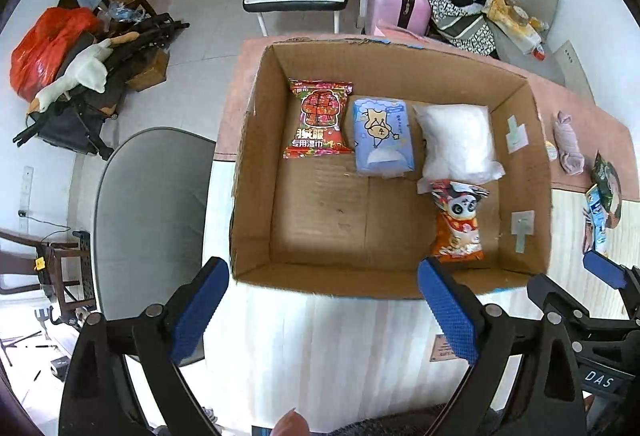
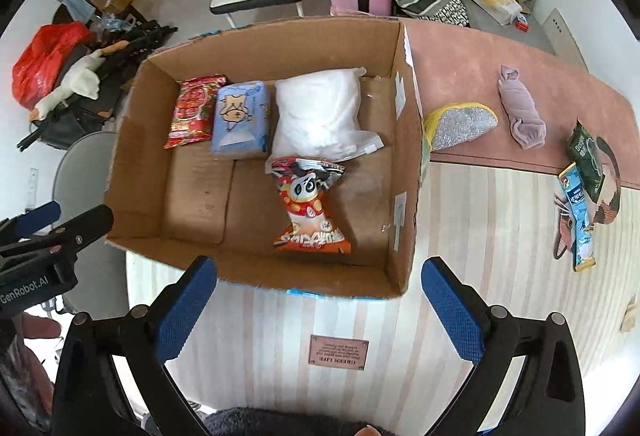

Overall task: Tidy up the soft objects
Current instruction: 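Grasp the lilac sock with the left tool while the right tool grasps the green Deeyeo pack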

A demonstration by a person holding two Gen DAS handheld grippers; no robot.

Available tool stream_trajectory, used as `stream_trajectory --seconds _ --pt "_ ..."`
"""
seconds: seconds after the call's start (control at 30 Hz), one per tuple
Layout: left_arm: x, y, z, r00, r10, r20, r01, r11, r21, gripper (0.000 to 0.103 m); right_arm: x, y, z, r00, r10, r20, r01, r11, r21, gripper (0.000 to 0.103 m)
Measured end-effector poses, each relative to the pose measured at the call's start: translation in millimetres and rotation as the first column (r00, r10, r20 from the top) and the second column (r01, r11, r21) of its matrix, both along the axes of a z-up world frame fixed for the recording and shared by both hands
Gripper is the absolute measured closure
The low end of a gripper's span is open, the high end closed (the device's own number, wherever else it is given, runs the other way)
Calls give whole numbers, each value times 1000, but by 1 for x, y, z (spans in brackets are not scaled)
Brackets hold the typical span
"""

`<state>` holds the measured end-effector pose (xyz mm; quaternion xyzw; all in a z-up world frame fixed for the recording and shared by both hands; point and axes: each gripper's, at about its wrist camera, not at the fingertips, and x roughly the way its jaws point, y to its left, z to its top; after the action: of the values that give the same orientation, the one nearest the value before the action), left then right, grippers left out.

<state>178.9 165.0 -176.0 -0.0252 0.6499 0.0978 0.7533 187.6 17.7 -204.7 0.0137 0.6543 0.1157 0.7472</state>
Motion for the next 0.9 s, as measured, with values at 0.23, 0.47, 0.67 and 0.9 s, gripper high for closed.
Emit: stream_trajectory --seconds 0.23,0.47,0.67,0.9 --pt "-8 -21 31 995 49 83 -49 999 -4 3 -6 -19 30 999 16 50 -20 996 82 0" --pt "35 -101 60 981 -44 189 45 999 2 0 11 -98 57 987 -71 146 53 991 120 0" --pt "104 -207 34 974 -187 128 196 979 -55 0 52 -219 50 975 -157 158 163 987 -20 0" --pt "185 -301 -56 970 -223 -91 206 965 -164 0 117 -347 -9 983 -178 55 185 965 -188 0"
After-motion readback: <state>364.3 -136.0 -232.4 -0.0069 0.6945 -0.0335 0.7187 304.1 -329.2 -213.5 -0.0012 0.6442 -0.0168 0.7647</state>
